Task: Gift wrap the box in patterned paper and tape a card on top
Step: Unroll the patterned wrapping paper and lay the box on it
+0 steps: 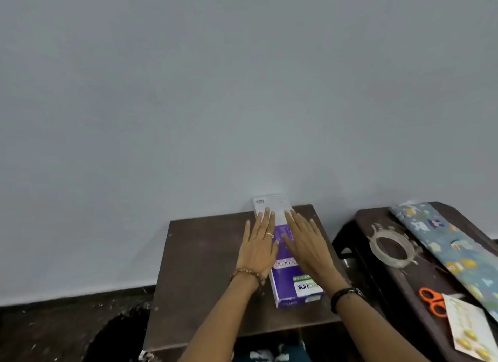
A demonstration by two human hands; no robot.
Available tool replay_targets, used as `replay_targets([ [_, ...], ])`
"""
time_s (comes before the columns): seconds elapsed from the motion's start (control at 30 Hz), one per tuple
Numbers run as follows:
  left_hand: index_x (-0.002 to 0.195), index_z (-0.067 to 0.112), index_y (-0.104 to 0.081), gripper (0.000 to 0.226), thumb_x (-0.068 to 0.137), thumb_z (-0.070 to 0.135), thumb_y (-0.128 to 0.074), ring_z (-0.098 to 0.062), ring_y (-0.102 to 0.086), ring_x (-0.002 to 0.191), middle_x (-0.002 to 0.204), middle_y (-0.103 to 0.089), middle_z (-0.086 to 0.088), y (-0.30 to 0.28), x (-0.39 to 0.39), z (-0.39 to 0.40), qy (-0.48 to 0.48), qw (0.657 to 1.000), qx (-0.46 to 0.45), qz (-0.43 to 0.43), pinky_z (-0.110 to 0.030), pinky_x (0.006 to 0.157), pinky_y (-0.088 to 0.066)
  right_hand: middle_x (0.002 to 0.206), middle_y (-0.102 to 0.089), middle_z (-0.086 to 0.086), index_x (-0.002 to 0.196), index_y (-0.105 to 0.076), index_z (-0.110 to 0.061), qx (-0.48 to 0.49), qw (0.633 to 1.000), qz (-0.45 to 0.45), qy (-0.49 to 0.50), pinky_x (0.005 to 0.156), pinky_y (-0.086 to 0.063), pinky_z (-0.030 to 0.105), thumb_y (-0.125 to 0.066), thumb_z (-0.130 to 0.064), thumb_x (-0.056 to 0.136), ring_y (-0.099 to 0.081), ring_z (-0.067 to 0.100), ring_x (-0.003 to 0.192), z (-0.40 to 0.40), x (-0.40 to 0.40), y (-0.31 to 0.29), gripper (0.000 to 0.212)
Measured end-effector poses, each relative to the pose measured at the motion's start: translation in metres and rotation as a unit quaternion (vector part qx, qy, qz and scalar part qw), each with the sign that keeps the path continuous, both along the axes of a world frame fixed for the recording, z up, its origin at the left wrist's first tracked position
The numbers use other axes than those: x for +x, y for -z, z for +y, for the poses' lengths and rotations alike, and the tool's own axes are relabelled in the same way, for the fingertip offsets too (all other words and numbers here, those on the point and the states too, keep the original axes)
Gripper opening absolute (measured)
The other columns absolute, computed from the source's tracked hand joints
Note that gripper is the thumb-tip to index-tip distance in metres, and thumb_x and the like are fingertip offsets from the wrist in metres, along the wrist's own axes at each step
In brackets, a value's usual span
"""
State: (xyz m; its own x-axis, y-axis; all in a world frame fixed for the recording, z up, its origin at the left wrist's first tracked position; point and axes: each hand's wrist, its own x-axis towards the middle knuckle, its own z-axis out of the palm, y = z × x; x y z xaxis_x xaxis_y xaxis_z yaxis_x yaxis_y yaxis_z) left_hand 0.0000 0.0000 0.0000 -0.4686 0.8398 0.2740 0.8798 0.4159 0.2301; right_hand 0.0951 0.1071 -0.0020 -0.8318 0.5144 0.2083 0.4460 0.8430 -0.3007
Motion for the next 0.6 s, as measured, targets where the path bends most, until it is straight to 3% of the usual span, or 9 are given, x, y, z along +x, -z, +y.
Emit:
replay_targets([
  [0.03,0.147,0.014,0.010,0.070,0.098,0.037,-0.034,-0.017,0.007,0.144,0.156,0.009,-0.004,0.008,0.008,-0.003,-0.020,0.993,-0.044,-0.112,-0.032,0.111,0.008,0.156,-0.019,0.007,0.149,-0.013,-0.014,-0.063,0.997,-0.014,0.045,0.117,-0.016,0.038,-0.023,-0.052,0.096,-0.021,0.020,0.143,-0.004,0.010,0.005,0.066],
  [0.1,0.147,0.018,0.013,0.076,0.096,0.039,-0.040,-0.022,0.009,0.144,0.156,0.013,-0.005,0.019,0.027,-0.014,-0.028,0.957,-0.118,-0.265,-0.037,0.114,0.008,0.155,-0.021,0.009,0.149,-0.012,-0.014,-0.156,0.979,-0.013,0.127,0.114,-0.025,0.041,-0.045,-0.045,0.094,-0.026,0.022,0.140,-0.014,0.029,0.014,0.071],
  [0.17,0.147,0.025,0.010,0.076,0.095,0.040,-0.043,-0.027,-0.013,0.143,0.157,0.000,-0.008,0.029,0.043,-0.023,-0.041,0.916,-0.101,-0.386,-0.044,0.117,-0.011,0.145,-0.038,0.011,0.147,-0.017,-0.014,-0.251,0.952,-0.001,0.177,0.104,-0.040,0.043,-0.052,-0.045,0.090,-0.047,0.024,0.127,-0.023,0.042,0.022,0.074],
  [0.23,0.147,0.029,0.005,0.072,0.095,0.037,-0.045,-0.023,-0.043,0.128,0.151,-0.024,-0.009,0.029,0.055,-0.035,-0.049,0.888,-0.056,-0.453,-0.039,0.104,-0.040,0.132,-0.053,0.008,0.141,-0.029,-0.016,-0.310,0.934,0.021,0.177,0.094,-0.049,0.042,-0.056,-0.045,0.088,-0.060,0.021,0.109,-0.036,0.047,0.024,0.066],
  [0.3,0.148,0.027,0.001,0.070,0.096,0.032,-0.045,-0.019,-0.053,0.116,0.144,-0.038,-0.009,0.027,0.059,-0.049,-0.072,0.879,-0.010,-0.472,-0.030,0.091,-0.050,0.124,-0.058,0.006,0.133,-0.037,-0.019,-0.319,0.933,0.035,0.161,0.089,-0.052,0.042,-0.059,-0.044,0.087,-0.062,0.018,0.102,-0.049,0.048,0.022,0.057],
  [0.4,0.148,0.026,0.000,0.068,0.097,0.030,-0.044,-0.019,-0.055,0.112,0.141,-0.040,-0.010,0.026,0.057,-0.076,-0.107,0.870,-0.001,-0.481,-0.026,0.084,-0.050,0.121,-0.060,0.004,0.131,-0.039,-0.021,-0.340,0.930,0.039,0.136,0.087,-0.053,0.039,-0.061,-0.045,0.085,-0.064,0.018,0.100,-0.075,0.044,0.018,0.056],
  [0.5,0.149,0.024,-0.004,0.067,0.096,0.030,-0.046,-0.022,-0.046,0.123,0.153,-0.019,-0.009,0.021,0.050,-0.100,-0.120,0.887,-0.022,-0.444,-0.028,0.093,-0.046,0.121,-0.060,0.004,0.130,-0.039,-0.021,-0.348,0.929,0.033,0.124,0.088,-0.053,0.041,-0.061,-0.046,0.084,-0.063,0.018,0.101,-0.099,0.035,0.017,0.056],
  [0.57,0.149,0.021,-0.011,0.065,0.095,0.032,-0.047,-0.027,-0.028,0.137,0.157,0.003,-0.007,0.017,0.048,-0.105,-0.153,0.916,-0.065,-0.364,-0.036,0.109,-0.032,0.123,-0.058,0.006,0.132,-0.039,-0.019,-0.352,0.927,0.028,0.124,0.089,-0.051,0.039,-0.061,-0.042,0.086,-0.061,0.020,0.104,-0.110,0.032,0.014,0.057],
  [0.6,0.148,0.018,-0.017,0.063,0.095,0.033,-0.048,-0.026,-0.019,0.141,0.157,0.005,-0.007,0.017,0.048,-0.102,-0.157,0.938,-0.077,-0.299,-0.041,0.114,-0.019,0.125,-0.056,0.007,0.133,-0.038,-0.017,-0.344,0.931,0.026,0.123,0.090,-0.050,0.037,-0.060,-0.040,0.087,-0.059,0.021,0.107,-0.112,0.033,0.013,0.057],
])
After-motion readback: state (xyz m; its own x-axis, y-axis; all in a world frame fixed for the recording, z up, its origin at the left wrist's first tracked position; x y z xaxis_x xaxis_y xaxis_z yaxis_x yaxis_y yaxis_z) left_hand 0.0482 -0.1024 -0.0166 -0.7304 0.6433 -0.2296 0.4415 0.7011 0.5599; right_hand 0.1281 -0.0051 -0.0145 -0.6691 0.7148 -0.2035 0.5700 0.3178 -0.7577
